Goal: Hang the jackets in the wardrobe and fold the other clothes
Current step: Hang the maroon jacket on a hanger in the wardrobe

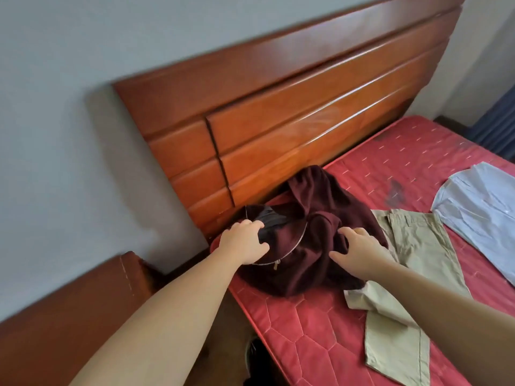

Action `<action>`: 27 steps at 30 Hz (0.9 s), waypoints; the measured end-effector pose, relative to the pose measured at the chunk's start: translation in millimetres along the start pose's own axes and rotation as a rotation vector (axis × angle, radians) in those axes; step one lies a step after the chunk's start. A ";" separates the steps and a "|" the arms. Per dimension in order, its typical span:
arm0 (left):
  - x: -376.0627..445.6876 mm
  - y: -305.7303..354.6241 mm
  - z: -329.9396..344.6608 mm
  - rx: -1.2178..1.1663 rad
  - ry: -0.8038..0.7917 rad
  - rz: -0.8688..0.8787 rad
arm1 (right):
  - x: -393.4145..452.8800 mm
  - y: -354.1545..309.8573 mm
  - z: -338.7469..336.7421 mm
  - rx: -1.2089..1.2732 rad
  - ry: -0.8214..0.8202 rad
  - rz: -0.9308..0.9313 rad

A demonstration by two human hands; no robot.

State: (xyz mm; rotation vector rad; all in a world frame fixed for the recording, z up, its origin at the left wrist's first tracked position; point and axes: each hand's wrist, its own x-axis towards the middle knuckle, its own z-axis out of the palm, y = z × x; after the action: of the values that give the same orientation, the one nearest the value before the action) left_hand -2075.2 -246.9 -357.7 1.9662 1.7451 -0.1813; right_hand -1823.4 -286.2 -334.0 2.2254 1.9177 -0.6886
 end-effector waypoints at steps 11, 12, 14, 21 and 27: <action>175.3 -17.0 101.4 -0.166 -0.345 -0.002 | 137.2 -42.0 85.3 0.019 -0.205 0.102; 182.9 -13.5 109.6 -0.203 -0.357 -0.009 | 141.6 -42.9 93.1 0.062 -0.215 0.133; 195.9 -7.6 125.6 -0.260 -0.364 -0.048 | 148.6 -46.1 107.7 0.250 -0.203 0.244; 213.3 -1.5 144.3 -0.354 -0.418 -0.153 | 165.2 -51.8 128.8 0.609 -0.177 0.491; 184.4 23.4 102.5 -0.519 -0.446 0.005 | 176.4 -43.9 114.3 0.891 -0.150 0.702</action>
State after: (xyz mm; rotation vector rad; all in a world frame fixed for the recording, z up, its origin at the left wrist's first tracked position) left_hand -1998.5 -129.3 -517.0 1.4230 1.3299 -0.1338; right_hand -1878.9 -161.7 -499.9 2.8967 0.6504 -1.6919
